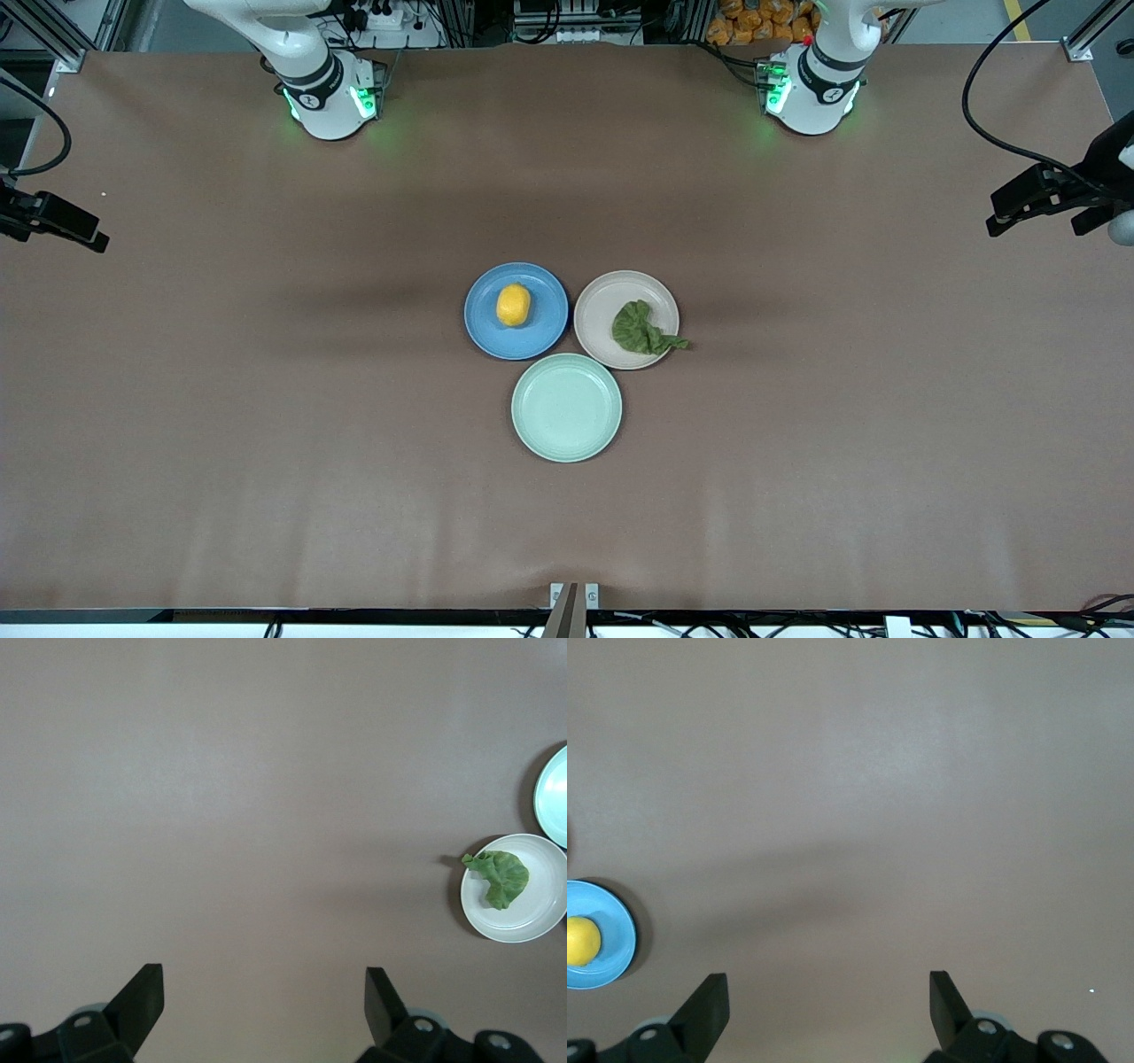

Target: Pick lemon and lettuce from blue and beige plates

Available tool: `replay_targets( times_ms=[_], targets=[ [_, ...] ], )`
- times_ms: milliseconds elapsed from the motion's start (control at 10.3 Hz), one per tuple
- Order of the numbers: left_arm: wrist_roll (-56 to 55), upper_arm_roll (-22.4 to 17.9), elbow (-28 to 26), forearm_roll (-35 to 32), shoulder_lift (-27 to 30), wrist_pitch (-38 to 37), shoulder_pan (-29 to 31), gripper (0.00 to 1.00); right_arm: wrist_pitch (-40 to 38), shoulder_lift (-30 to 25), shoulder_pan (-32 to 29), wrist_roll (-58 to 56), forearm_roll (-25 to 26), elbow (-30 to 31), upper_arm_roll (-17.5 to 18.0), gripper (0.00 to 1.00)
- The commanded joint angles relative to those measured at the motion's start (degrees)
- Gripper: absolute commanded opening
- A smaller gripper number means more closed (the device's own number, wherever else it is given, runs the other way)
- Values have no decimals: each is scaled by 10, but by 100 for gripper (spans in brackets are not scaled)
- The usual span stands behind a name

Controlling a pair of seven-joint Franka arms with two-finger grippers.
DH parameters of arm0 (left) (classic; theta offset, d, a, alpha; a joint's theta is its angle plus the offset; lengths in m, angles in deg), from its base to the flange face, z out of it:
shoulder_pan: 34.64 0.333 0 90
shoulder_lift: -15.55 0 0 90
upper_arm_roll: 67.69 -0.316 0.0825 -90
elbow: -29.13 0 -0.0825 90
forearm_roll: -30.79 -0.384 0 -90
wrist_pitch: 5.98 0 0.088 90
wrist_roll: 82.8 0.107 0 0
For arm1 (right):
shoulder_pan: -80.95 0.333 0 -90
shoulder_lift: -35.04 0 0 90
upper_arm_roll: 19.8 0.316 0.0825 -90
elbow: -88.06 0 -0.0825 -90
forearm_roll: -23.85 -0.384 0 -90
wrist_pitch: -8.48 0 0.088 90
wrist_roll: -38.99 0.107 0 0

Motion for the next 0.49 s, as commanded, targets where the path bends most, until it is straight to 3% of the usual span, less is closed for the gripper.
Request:
replay_targets(
  times_ms=[0, 388],
  targets=[
    [12, -3, 4, 6, -2, 1, -2, 100, -8, 7, 7, -1, 5, -12, 3, 100],
    [2, -1, -2, 16, -12, 6, -1, 100, -9, 8, 25, 1, 6, -10, 2, 100]
  ],
)
